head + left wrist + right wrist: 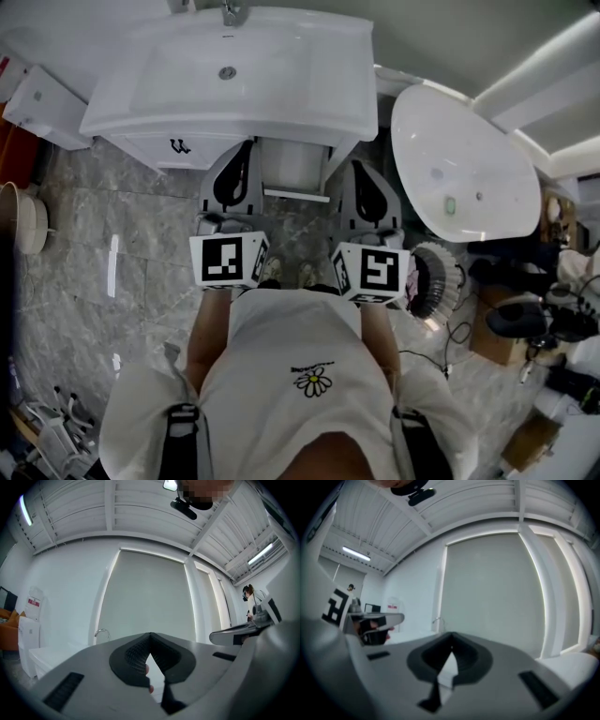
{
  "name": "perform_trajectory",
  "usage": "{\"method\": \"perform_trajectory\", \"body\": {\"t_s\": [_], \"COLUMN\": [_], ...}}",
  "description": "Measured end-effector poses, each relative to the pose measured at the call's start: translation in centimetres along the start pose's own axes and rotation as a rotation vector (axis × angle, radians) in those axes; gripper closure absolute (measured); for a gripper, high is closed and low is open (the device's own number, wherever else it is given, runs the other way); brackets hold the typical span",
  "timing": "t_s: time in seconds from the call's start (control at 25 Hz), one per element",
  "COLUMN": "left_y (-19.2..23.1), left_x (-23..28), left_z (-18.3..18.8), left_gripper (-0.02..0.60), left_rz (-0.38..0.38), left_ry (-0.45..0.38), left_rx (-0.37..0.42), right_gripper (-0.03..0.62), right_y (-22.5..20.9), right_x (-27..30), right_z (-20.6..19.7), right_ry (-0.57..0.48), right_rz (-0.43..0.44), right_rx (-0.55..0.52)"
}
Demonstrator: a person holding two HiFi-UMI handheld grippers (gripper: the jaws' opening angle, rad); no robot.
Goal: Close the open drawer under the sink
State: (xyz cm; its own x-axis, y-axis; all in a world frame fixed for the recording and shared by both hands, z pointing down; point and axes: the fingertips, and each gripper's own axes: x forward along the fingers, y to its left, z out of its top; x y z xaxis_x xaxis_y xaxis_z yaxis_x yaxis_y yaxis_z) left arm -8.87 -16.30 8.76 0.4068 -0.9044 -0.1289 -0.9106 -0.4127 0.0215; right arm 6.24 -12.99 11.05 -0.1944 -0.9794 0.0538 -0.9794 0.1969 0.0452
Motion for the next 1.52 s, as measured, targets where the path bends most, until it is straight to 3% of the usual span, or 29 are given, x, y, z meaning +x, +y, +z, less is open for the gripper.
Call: {"method": "perform_trajectory", "body": {"t_s": [0.16,0.32,0.6,0.88,1.24,1.52], "left_y": [-0.1,0.3,1.9,1.2,0.0,-1.1], "left_x": [1.0,3.1,5.2,2.9,-0.8,-3.4], "left_z": [-1.0,-2.9,-11.7,-20.7,-30.1,-35.1], "left_gripper": [0.561,0.561,0.561,0.561,0.561,0.56], "left_rz": [-0.014,-0.015,0.049,0.027,0.063,0.079], "left_ry": [0.006,0.009,0.07,0.152,0.174,0.255], "left_rx": [-0.053,-0.055,-0.064,-0.077,-0.147,-0.132], "right_gripper": [0.565,0.565,0.565,0.565,0.565,0.565], "right_y": [-0.2,-1.1,-1.6,-0.7,0.5,1.2], "right_x": [1.4,4.2,7.7,8.2,6.7,5.7], "right_z": [-1.2,-2.9,-9.3,-16.4,-26.0,-29.8], "right_ry": [0.018,0.017,0.052,0.087,0.145,0.195], "right_rz": [0.028,0.04,0.059,0.083,0.13,0.159], "right_rx": [0.02,0.049,0.011,-0.007,-0.006,0.006]}}
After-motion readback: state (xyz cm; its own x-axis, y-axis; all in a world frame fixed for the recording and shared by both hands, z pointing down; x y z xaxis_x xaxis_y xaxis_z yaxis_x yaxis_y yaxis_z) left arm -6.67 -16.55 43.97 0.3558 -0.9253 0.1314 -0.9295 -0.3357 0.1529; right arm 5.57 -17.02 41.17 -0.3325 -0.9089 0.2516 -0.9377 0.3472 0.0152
